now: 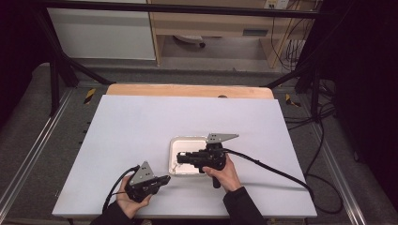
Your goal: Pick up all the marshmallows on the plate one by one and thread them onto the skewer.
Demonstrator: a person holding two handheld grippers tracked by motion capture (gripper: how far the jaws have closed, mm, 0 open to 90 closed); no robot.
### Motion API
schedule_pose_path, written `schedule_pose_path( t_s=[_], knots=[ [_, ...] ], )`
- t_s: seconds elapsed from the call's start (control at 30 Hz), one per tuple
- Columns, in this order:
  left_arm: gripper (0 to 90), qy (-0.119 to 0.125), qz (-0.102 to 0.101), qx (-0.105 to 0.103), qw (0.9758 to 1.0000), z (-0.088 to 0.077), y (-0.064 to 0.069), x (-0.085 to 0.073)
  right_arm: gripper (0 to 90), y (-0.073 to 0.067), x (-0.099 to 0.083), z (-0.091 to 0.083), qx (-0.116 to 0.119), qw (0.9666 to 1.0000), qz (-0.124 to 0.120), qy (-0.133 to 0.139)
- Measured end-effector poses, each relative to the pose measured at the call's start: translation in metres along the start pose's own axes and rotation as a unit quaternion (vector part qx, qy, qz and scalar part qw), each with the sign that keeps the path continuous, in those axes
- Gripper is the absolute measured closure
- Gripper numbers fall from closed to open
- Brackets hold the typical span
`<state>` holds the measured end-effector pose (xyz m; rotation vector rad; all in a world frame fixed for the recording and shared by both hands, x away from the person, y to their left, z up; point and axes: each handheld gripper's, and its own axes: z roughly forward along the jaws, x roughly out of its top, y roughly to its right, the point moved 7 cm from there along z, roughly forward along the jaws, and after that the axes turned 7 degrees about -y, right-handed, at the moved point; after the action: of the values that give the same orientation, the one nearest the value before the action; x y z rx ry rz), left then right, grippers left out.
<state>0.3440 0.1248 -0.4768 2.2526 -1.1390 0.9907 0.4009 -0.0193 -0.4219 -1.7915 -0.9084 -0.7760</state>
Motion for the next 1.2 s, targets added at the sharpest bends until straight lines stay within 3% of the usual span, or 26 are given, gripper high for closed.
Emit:
schedule_pose_path(
  t_s=[0.17,0.2,0.37,0.47,0.7,0.9,0.93,1.2],
  knots=[
    [89.1,0.007,-0.012,-0.014,0.9998,0.001,-0.001,0.002,74.0,0.001,0.002,-0.005,-0.031,0.9994,-0.013,-0.004],
    [89.1,0.007,-0.011,-0.013,0.9998,0.001,-0.002,0.002,62.7,0.001,0.003,-0.006,-0.033,0.9994,-0.013,-0.005],
    [89.1,0.002,-0.013,-0.011,0.9999,0.003,-0.002,0.001,50.4,0.0,0.001,-0.008,-0.046,0.9985,-0.027,-0.015],
    [89.1,0.005,-0.014,-0.011,0.9998,0.002,-0.003,0.001,40.6,0.002,0.004,-0.011,-0.069,0.9968,-0.041,-0.007],
    [89.1,0.007,-0.014,-0.008,0.9998,0.001,-0.004,0.001,17.1,0.008,0.002,-0.019,-0.1,0.9939,-0.043,-0.018],
    [89.0,0.006,-0.025,-0.009,0.9996,0.0,-0.006,0.002,8.6,0.019,-0.007,-0.028,-0.136,0.9893,-0.043,-0.033],
    [89.0,0.012,-0.017,-0.009,0.9997,0.0,-0.008,0.003,7.8,0.02,-0.009,-0.03,-0.141,0.9884,-0.044,-0.036],
    [88.9,0.01,-0.03,-0.008,0.9995,-0.002,-0.01,0.006,2.5,0.039,-0.03,-0.053,-0.195,0.9774,-0.039,-0.072]
  ],
)
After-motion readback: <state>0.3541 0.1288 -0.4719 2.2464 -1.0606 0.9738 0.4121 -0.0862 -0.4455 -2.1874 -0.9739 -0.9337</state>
